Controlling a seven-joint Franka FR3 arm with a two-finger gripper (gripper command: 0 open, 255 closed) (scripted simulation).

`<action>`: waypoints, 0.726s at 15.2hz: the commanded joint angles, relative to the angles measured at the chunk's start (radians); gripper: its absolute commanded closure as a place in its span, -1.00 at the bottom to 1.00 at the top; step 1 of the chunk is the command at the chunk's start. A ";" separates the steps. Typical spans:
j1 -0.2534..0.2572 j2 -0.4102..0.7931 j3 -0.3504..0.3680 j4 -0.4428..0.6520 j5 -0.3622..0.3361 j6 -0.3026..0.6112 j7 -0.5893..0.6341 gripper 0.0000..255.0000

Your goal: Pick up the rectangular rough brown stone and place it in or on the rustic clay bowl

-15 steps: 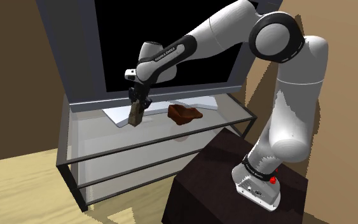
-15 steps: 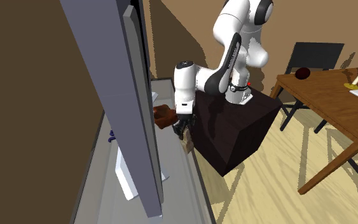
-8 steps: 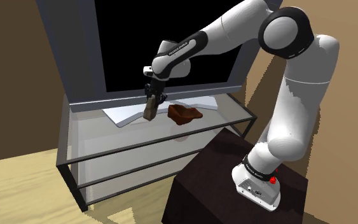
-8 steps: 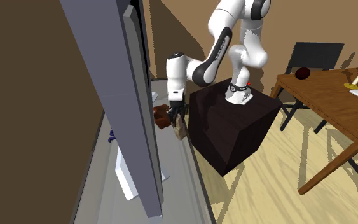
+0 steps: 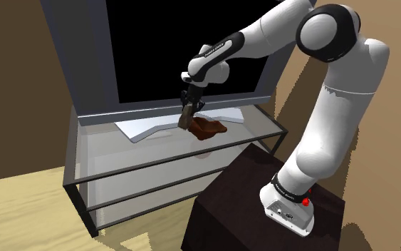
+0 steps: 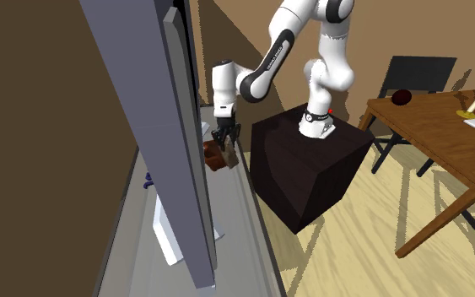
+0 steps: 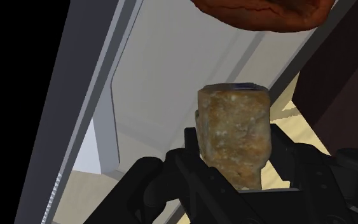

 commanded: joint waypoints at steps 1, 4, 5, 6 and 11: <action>-0.033 -0.003 -0.017 -0.001 0.007 -0.013 -0.055 1.00; -0.079 -0.005 -0.043 0.000 0.015 -0.031 -0.131 1.00; -0.095 -0.004 -0.052 0.002 0.017 -0.038 -0.156 1.00; -0.111 -0.003 -0.061 0.006 0.019 -0.045 -0.181 1.00; -0.189 0.018 -0.104 0.041 0.029 -0.086 -0.302 1.00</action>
